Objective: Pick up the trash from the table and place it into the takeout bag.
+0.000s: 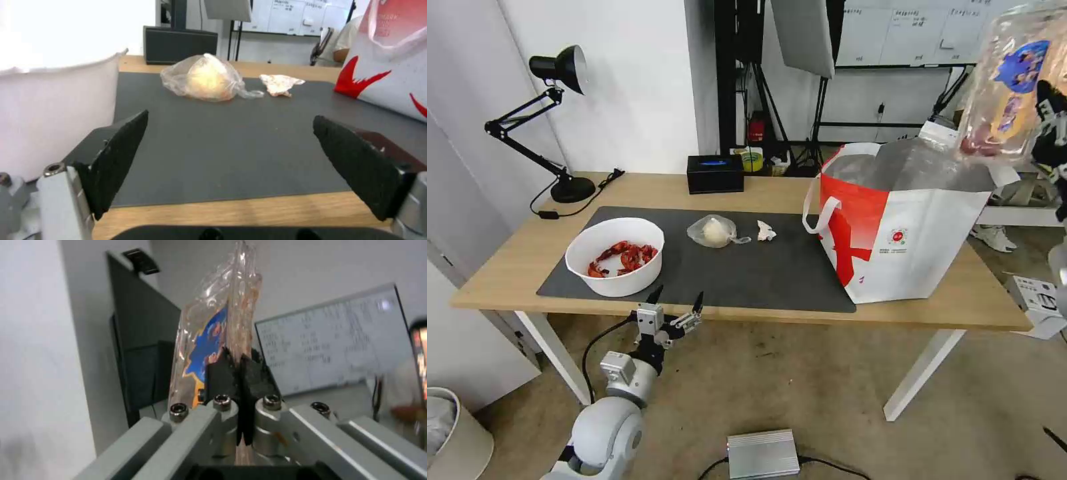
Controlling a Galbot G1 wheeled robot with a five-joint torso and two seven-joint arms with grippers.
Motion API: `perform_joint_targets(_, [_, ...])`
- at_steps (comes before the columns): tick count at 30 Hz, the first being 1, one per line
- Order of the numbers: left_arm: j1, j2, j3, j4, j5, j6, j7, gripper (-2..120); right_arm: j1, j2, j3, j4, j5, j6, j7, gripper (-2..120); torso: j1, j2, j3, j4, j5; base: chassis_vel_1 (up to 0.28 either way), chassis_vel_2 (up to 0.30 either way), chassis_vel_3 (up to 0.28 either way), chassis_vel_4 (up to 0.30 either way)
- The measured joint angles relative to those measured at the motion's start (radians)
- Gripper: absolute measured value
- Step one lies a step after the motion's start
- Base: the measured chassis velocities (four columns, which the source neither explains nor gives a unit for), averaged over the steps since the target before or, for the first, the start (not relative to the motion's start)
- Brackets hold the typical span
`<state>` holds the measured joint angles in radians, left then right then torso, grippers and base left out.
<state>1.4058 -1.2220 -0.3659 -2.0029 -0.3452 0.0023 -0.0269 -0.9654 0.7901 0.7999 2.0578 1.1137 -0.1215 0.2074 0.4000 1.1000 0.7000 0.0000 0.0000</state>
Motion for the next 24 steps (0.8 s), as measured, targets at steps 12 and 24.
perform_joint_targets(12, [0.028, -0.010, -0.014, -0.023, 0.011, 0.000, 0.000, 100, 0.167, 0.094, -0.145, -0.057, 0.338, -0.065, 0.304, 0, 0.000, 0.000, 0.000, 0.0000, 0.0000, 0.000, 0.000, 0.000, 0.000])
perform_joint_targets(24, [0.057, -0.014, -0.034, -0.038, 0.026, 0.000, 0.002, 100, 0.314, 0.206, -0.190, -0.121, 0.505, -0.038, 0.532, 0, 0.000, 0.000, 0.000, 0.0000, -0.0002, 0.000, 0.000, 0.000, 0.000])
